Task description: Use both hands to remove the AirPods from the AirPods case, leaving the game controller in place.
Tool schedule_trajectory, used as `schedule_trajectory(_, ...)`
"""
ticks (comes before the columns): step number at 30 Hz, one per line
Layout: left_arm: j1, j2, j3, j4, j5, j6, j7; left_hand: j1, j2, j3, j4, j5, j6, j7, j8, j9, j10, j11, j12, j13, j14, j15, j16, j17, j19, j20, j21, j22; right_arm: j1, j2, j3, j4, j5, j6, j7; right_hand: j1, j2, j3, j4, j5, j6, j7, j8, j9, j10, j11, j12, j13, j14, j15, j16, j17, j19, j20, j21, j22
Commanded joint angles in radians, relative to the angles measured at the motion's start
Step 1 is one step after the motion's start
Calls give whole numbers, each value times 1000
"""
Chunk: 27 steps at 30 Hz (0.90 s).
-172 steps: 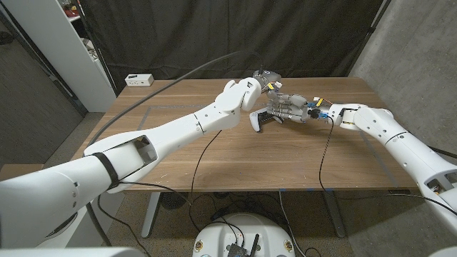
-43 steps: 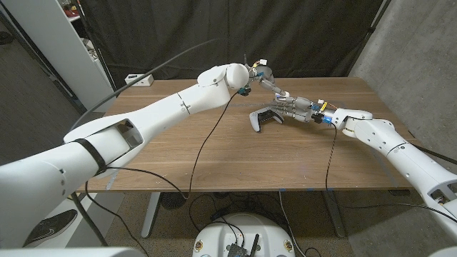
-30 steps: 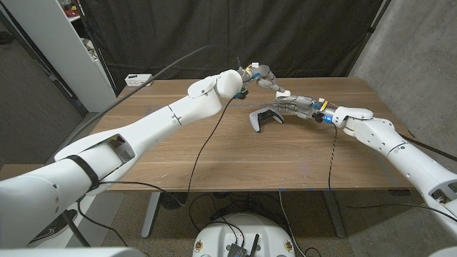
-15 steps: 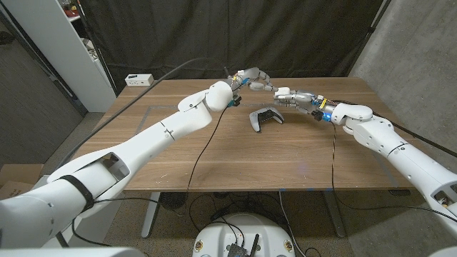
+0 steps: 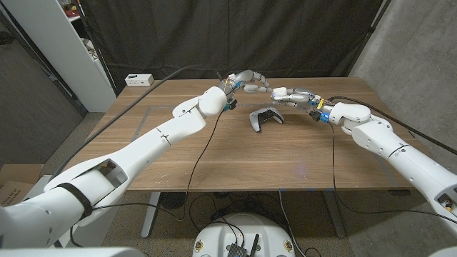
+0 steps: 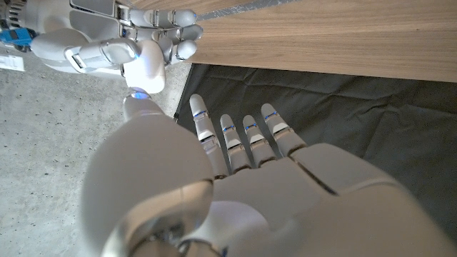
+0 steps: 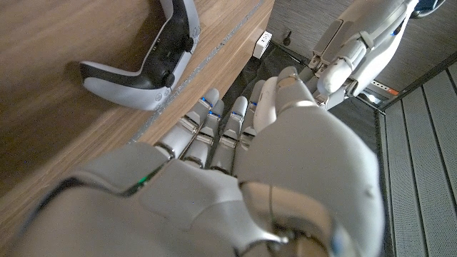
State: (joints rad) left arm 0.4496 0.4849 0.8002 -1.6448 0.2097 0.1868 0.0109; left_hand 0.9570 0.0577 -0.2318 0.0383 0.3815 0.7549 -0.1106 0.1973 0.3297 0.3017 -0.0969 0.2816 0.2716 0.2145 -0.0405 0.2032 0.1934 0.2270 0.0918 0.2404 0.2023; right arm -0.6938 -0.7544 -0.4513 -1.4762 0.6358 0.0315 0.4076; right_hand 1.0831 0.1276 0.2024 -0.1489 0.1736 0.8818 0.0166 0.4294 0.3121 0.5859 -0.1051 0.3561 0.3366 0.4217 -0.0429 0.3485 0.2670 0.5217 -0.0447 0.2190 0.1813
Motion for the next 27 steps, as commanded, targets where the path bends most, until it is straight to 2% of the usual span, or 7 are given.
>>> schedule_trajectory(1,-5,-6,0,45,-24,-62,-23,25,1,-6,-11,13,-3,-15,2,3,-4,-11,-1,3,-8,-42,-5,3,-4,6,-4,2,-8,-7,-4,-41,-32,8,-42,13,-2,-4,0,7,99,-87,4,57,10,1,8,1,5,-150,11,3,1,6,1,4)
schedule_trajectory(12,-1,-18,-2,68,-16,-110,2,53,3,-8,-23,31,-1,-24,8,5,1,-18,2,8,-9,-46,-3,4,-6,5,-4,2,0,-7,-10,-47,-35,0,-39,16,1,-8,1,6,99,-87,1,57,32,4,16,4,6,-149,13,2,0,6,1,3)
schedule_trajectory(15,5,-24,-10,73,-22,-128,16,63,10,-7,-25,37,6,-29,12,6,11,-20,7,10,-3,-51,0,4,-4,4,-3,2,3,-7,-12,-44,-34,0,-33,16,0,-9,1,6,100,-87,1,57,33,4,16,4,7,-148,14,2,0,7,1,3)
schedule_trajectory(18,8,-29,-16,77,-28,-138,24,77,23,-5,-28,47,19,-29,19,8,21,-33,12,14,10,-55,6,5,0,3,-1,2,5,-6,-14,-39,-34,2,-26,17,0,-10,1,6,100,-87,1,58,33,5,16,5,6,-149,14,1,0,7,1,3)
schedule_trajectory(20,9,-34,-19,81,-35,-143,24,82,29,-4,-29,51,25,-32,21,9,24,-31,13,15,14,-58,7,5,1,2,0,3,7,-6,-15,-37,-35,1,-23,18,0,-10,1,6,100,-86,1,58,33,4,16,5,5,-148,13,1,0,7,1,3)
schedule_trajectory(21,8,-36,-19,84,-37,-144,23,89,37,-6,-29,58,43,-12,29,11,27,-32,15,18,16,-61,8,6,2,2,0,3,8,-6,-15,-36,-33,1,-20,19,1,-10,1,6,101,-86,1,58,33,4,16,5,5,-148,13,1,0,7,1,3)
schedule_trajectory(27,0,-46,-11,95,-32,-132,18,103,48,-5,-32,65,63,-5,36,14,31,-34,18,22,19,-62,8,6,4,1,1,3,9,-9,-14,-32,-31,4,-12,20,1,-13,2,5,103,-86,1,59,34,4,15,6,5,-150,15,1,-1,6,1,3)
